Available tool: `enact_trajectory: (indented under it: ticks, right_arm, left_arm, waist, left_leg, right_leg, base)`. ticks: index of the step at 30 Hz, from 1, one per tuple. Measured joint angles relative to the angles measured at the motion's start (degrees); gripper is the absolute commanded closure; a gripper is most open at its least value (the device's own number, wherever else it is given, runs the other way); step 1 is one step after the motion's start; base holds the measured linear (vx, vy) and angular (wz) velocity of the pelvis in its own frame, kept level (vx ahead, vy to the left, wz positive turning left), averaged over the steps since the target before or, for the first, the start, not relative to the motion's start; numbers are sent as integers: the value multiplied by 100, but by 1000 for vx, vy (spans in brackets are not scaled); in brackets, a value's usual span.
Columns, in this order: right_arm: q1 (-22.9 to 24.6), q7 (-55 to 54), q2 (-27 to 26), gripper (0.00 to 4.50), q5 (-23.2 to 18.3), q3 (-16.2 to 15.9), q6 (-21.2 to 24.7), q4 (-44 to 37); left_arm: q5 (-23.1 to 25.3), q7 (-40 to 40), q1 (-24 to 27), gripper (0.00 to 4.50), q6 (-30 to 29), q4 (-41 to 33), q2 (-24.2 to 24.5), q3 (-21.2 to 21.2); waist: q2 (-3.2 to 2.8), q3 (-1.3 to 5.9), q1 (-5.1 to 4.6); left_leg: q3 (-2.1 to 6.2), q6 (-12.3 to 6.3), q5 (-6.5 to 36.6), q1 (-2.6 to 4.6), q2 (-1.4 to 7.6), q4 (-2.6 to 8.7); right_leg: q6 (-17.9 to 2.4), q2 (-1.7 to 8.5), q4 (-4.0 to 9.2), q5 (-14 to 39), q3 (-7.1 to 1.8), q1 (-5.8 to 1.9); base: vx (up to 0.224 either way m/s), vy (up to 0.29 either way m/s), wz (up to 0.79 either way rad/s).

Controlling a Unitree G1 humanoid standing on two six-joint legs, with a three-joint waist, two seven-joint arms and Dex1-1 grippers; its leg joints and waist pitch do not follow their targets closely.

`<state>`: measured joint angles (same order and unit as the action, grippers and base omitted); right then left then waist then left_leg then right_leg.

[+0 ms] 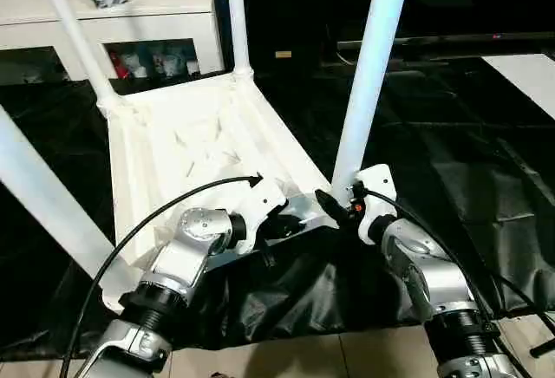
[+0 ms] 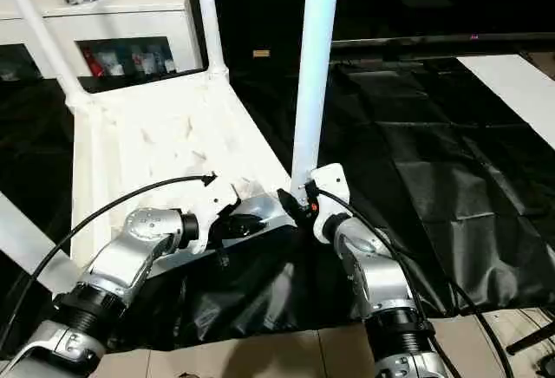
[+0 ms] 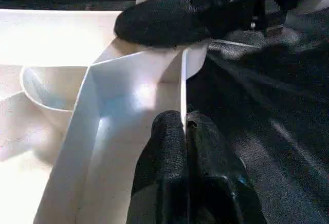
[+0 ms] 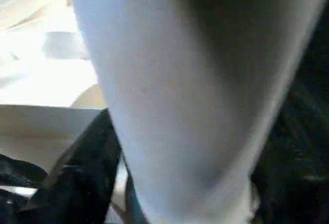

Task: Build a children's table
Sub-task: Rotate leg to tighten

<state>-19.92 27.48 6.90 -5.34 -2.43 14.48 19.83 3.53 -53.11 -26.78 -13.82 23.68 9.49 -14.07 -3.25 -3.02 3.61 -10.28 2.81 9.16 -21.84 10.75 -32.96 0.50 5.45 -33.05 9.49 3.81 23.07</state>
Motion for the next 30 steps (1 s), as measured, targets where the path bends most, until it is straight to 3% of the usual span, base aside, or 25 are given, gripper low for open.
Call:
enact_trajectory:
  ticks: [3,9,16,21,30]
  right_arm:
    - [122,361,209,70,-2,-37,13,-186]
    - [397,1689,1063,70,-180,-403,-10,-701]
    - [573,2951,1680,70,-538,-539,155,-1071]
    - [643,3542,1990,105,-736,-699,310,-1240]
    - [650,3911,2167,181,-797,-754,422,-1273]
  left_arm:
    - [-4,-188,7,450,0,-57,22,-25]
    - [-353,-959,23,450,41,-102,332,-96]
    - [-479,-1722,-10,450,176,-83,632,-154]
    - [-577,-2179,-54,450,282,20,814,-260]
    - [-611,-2524,-81,450,333,102,888,-314]
  waist:
    - [-7,1,37]
    - [-18,4,175]
    - [-11,0,379]
    - [-8,-2,471]
    - [8,-6,476]
  left_leg:
    - [0,0,0,-6,0,4]
    - [-2,1,0,-16,13,11]
    - [-23,1,0,-32,21,9]
    - [-41,0,0,-31,23,2]
    - [-64,0,0,-31,27,2]
  right_leg:
    - [-8,-1,-5,-10,-3,0]
    - [-25,-9,-17,-49,1,4]
    - [-17,-5,-10,-34,-1,7]
    - [-17,-4,-15,-35,-16,1]
    - [-9,1,-17,-31,-24,-3]
  base:
    - [0,0,0]
    - [0,0,0]
    - [0,0,0]
    - [0,0,0]
    - [0,0,0]
